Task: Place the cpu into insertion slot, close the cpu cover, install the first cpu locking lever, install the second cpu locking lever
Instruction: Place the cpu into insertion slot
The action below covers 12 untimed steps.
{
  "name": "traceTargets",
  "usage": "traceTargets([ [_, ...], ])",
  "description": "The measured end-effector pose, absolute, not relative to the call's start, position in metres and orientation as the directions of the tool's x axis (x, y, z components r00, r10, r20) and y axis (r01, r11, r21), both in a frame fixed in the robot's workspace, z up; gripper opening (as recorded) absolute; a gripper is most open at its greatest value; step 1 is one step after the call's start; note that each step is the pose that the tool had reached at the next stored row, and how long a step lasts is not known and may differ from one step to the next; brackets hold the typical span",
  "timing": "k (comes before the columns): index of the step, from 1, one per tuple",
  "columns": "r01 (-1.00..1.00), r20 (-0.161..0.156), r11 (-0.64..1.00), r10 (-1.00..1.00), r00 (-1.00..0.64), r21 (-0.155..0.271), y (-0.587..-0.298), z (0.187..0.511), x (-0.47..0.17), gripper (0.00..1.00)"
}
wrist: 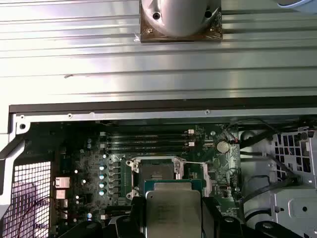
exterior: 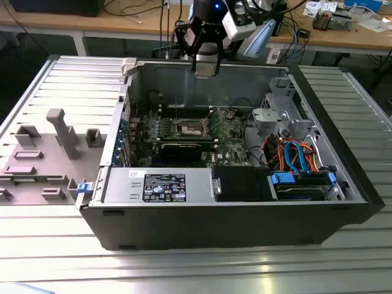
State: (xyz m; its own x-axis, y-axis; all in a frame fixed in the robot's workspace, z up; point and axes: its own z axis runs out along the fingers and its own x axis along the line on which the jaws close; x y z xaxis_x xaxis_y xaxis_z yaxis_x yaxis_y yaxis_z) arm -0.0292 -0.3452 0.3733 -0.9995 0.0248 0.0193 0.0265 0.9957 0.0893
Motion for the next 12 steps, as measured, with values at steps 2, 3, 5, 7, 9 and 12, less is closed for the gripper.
traceTargets([
  [2, 0.026, 0.019, 0.996, 0.025, -1.000, 0.089, -0.3459, 0.3733, -0.0292, 0.55],
  [3, 0.034, 0.019, 0.995, 0.032, -0.999, 0.089, -0.3460, 0.3732, -0.0298, 0.55],
  [5, 0.054, 0.019, 0.995, 0.053, -0.998, 0.089, -0.3502, 0.3728, -0.0325, 0.55],
  [7, 0.063, 0.019, 0.994, 0.061, -0.998, 0.089, -0.3502, 0.3727, -0.0337, 0.55],
  [9, 0.064, 0.019, 0.994, 0.062, -0.998, 0.089, -0.3502, 0.3727, -0.0339, 0.55],
  [12, 0.064, 0.019, 0.994, 0.062, -0.998, 0.089, -0.3502, 0.3727, -0.0339, 0.55],
])
